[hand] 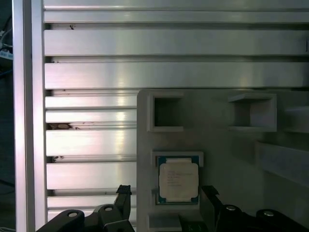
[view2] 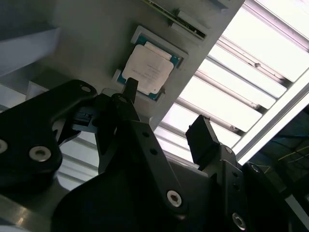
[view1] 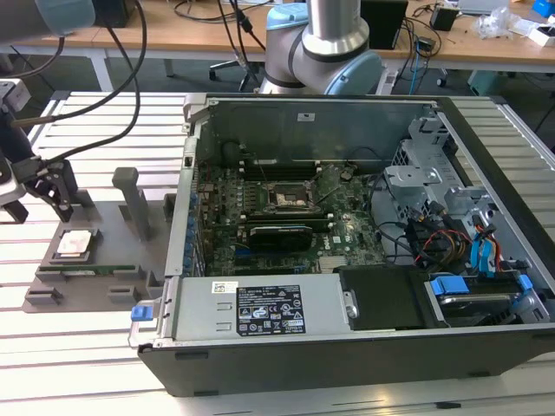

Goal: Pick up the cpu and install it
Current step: 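Pick up the cpu and move it towards the insertion slot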

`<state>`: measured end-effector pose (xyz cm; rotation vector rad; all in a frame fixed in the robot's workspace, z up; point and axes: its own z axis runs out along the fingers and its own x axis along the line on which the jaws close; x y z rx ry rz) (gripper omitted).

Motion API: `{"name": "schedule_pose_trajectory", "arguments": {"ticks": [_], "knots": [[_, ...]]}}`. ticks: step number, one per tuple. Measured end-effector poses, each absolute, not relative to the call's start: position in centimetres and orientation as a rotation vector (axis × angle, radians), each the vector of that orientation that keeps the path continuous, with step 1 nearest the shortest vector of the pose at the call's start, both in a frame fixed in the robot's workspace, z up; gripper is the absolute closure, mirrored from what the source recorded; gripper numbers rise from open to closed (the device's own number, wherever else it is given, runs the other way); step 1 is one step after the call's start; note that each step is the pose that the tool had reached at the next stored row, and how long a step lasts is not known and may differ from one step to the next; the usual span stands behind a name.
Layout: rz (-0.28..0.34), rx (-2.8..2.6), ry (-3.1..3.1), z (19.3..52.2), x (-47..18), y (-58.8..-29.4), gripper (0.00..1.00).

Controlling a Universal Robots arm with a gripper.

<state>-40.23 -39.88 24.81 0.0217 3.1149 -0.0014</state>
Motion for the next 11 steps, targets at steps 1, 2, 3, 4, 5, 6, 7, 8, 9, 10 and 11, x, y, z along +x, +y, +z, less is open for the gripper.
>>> {"name": "schedule_pose_trajectory", "arguments": {"ticks": [1, 2, 3, 4, 5, 6, 7, 8, 9, 10, 11], "knots": [[-0.001, 0.022, 3.115, 24.76, -40.23, -39.88, 0.32], [-0.001, 0.022, 3.115, 24.67, -40.23, -39.88, 0.32], [-0.001, 0.022, 3.115, 24.59, -40.23, -39.88, 0.32], [-0.001, 0.022, 3.115, 24.51, -40.23, -39.88, 0.32], [-0.001, 0.022, 3.115, 24.45, -40.23, -39.88, 0.32], [-0.001, 0.022, 3.115, 24.39, -40.23, -39.88, 0.32], [-0.001, 0.022, 3.115, 24.34, -40.23, -39.88, 0.32], [-0.001, 0.022, 3.115, 24.29, -40.23, -39.88, 0.32], [-0.001, 0.022, 3.115, 24.19, -40.23, -39.88, 0.32], [-0.001, 0.022, 3.115, 24.14, -40.23, -39.88, 0.32], [-0.001, 0.022, 3.115, 24.09, -40.23, -39.88, 0.32]]}}
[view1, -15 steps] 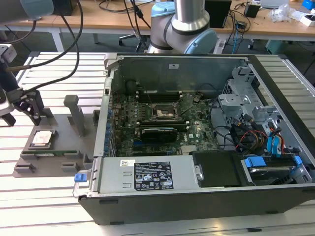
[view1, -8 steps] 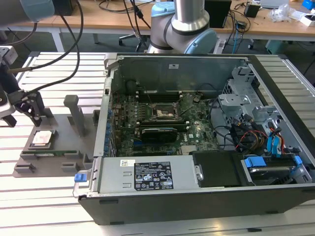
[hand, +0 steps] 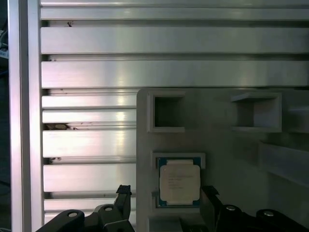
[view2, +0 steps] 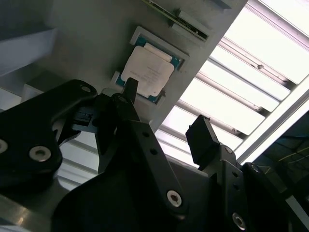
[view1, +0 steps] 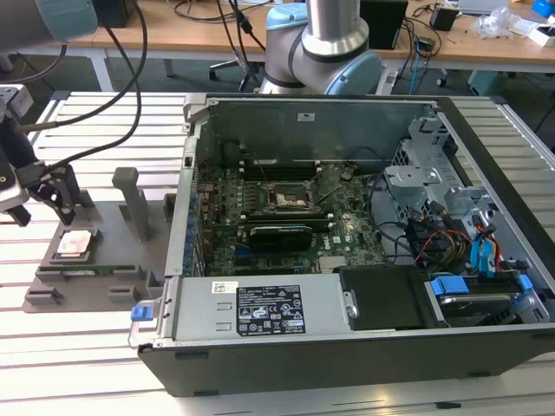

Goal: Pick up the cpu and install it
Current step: 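Pick up the cpu and move it towards the insertion slot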

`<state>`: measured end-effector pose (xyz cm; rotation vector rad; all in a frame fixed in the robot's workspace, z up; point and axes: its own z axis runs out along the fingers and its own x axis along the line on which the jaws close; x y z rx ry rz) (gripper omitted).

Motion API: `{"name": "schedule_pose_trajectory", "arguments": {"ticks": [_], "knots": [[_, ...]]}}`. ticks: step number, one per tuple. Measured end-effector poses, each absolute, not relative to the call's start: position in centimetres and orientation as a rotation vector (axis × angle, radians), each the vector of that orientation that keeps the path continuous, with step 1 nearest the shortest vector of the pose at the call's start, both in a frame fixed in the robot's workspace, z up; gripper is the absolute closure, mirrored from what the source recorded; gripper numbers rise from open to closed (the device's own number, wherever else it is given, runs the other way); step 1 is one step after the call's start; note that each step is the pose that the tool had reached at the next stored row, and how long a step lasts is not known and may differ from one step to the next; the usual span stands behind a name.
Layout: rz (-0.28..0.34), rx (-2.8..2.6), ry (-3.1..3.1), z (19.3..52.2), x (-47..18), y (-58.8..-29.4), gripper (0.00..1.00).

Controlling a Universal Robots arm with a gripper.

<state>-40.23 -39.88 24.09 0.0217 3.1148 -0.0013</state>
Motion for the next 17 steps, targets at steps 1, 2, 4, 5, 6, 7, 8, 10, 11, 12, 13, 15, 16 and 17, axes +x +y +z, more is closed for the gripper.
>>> {"name": "schedule_pose_trajectory", "arguments": {"ticks": [1, 2, 4, 5, 6, 7, 8, 10, 11, 12, 13, 15, 16, 17], "knots": [[-0.001, 0.022, 3.115, 24.02, -40.23, -39.88, 0.32], [-0.001, 0.022, 3.115, 23.97, -40.23, -39.88, 0.32], [-0.001, 0.022, 3.115, 23.87, -40.23, -39.88, 0.32], [-0.001, 0.022, 3.115, 23.82, -40.23, -39.88, 0.32], [-0.001, 0.022, 3.115, 23.77, -40.23, -39.88, 0.32], [-0.001, 0.022, 3.115, 23.71, -40.23, -39.88, 0.32], [-0.001, 0.022, 3.115, 23.67, -40.23, -39.88, 0.32], [-0.001, 0.022, 3.115, 23.49, -40.23, -39.88, 0.32], [-0.001, 0.022, 3.115, 23.44, -40.23, -39.88, 0.32], [-0.001, 0.022, 3.115, 23.38, -40.23, -39.88, 0.32], [-0.001, 0.022, 3.115, 23.34, -40.23, -39.88, 0.32], [-0.001, 0.022, 3.115, 23.24, -40.23, -39.88, 0.32], [-0.001, 0.022, 3.115, 23.19, -40.23, -39.88, 0.32], [-0.001, 0.022, 3.115, 23.13, -40.23, -39.88, 0.32]]}}
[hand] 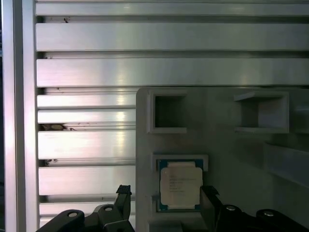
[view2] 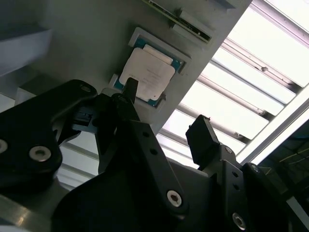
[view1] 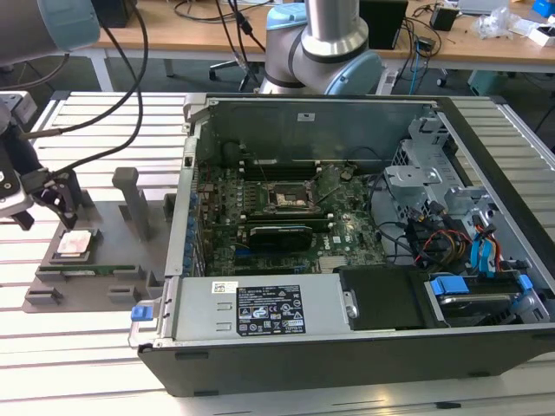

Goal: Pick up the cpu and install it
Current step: 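Pick up the cpu and move it towards the insertion slot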

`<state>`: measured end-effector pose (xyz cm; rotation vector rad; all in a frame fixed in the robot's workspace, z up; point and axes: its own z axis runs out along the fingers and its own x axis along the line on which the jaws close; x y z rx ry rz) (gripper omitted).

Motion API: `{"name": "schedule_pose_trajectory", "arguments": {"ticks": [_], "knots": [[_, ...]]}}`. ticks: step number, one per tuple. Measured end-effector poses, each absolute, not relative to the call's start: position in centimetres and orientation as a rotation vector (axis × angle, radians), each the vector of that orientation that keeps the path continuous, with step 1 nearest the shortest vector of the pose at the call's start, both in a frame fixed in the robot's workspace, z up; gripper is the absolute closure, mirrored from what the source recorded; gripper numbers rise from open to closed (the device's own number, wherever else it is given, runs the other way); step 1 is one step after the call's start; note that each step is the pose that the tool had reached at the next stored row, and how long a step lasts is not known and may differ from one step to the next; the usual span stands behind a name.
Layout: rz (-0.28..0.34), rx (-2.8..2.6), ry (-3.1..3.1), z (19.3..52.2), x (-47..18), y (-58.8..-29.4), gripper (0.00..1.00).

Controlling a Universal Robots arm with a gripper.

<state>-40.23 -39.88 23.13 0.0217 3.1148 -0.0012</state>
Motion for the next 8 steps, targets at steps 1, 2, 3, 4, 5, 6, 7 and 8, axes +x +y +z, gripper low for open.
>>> {"name": "schedule_pose_trajectory", "arguments": {"ticks": [1, 2, 3, 4, 5, 6, 7, 8], "knots": [[-0.001, 0.022, 3.115, 23.07, -40.23, -39.88, 0.32], [-0.001, 0.022, 3.115, 23.02, -40.23, -39.88, 0.32], [-0.001, 0.022, 3.115, 22.96, -40.23, -39.88, 0.32], [-0.001, 0.022, 3.115, 22.92, -40.23, -39.88, 0.32], [-0.001, 0.022, 3.115, 22.85, -40.23, -39.88, 0.32], [-0.001, 0.022, 3.115, 22.8, -40.23, -39.88, 0.32], [-0.001, 0.022, 3.115, 22.75, -40.23, -39.88, 0.32], [-0.001, 0.022, 3.115, 22.7, -40.23, -39.88, 0.32]]}}
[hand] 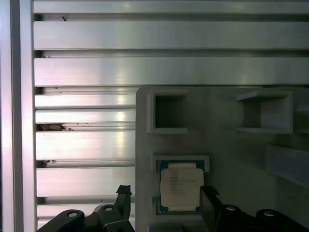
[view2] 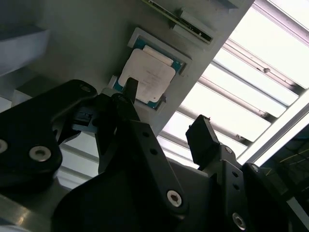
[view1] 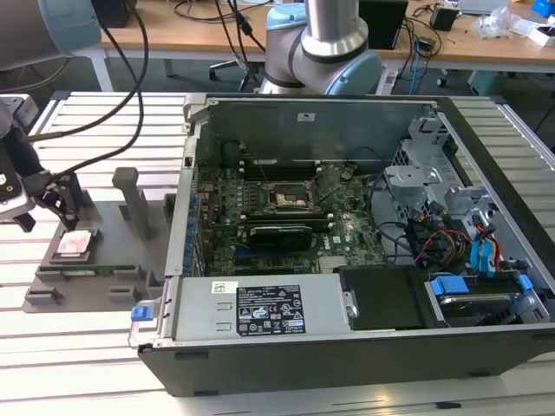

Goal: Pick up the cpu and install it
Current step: 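Pick up the cpu and move it towards the insertion slot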

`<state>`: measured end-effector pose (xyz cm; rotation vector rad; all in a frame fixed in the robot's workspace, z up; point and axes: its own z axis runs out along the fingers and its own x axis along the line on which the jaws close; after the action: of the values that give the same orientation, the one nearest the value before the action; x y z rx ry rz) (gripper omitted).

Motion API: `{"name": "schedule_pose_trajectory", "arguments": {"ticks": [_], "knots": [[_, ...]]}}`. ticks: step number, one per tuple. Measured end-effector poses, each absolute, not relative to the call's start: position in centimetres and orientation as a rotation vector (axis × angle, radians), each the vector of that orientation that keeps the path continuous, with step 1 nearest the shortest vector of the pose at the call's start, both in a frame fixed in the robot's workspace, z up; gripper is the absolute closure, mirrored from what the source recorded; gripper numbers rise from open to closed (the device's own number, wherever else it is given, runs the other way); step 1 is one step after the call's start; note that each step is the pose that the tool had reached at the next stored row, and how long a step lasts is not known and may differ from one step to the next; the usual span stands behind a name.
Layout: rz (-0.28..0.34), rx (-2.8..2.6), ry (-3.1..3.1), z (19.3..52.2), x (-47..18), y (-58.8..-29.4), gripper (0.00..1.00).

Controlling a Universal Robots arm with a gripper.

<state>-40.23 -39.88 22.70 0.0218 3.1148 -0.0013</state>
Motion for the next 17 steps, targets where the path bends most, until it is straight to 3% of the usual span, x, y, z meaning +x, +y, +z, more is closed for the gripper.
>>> {"name": "schedule_pose_trajectory", "arguments": {"ticks": [17], "knots": [[-0.001, 0.022, 3.115, 21.82, -40.23, -39.88, 0.32]]}}
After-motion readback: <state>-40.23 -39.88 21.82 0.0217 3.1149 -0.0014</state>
